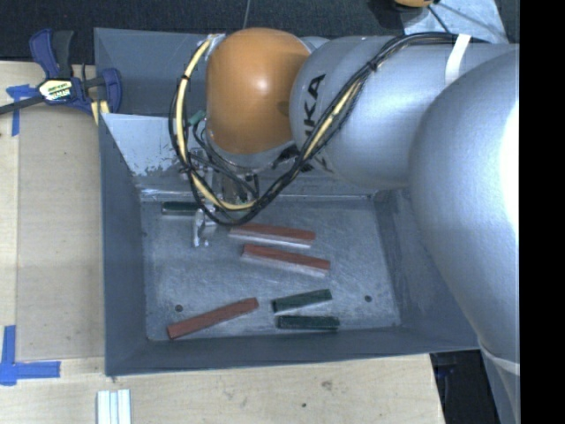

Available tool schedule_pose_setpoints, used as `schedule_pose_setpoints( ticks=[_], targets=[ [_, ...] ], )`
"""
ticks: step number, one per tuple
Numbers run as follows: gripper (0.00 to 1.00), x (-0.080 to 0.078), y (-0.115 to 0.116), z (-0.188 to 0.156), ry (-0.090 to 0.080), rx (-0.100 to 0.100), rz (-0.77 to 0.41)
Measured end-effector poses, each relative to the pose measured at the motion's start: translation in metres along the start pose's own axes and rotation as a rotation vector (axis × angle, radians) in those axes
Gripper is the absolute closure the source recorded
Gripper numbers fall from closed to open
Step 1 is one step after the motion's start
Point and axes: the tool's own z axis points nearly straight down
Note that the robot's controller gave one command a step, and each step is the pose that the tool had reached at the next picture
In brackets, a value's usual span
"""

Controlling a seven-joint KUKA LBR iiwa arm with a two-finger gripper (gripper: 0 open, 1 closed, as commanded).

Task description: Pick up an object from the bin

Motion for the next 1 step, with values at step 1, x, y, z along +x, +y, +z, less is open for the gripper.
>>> schedule_pose_setpoints(
  ticks=[1],
  targets=[
    [0.0,0.0215,-0.0045,0.067,0.001,0.001,-0.149]
  ],
)
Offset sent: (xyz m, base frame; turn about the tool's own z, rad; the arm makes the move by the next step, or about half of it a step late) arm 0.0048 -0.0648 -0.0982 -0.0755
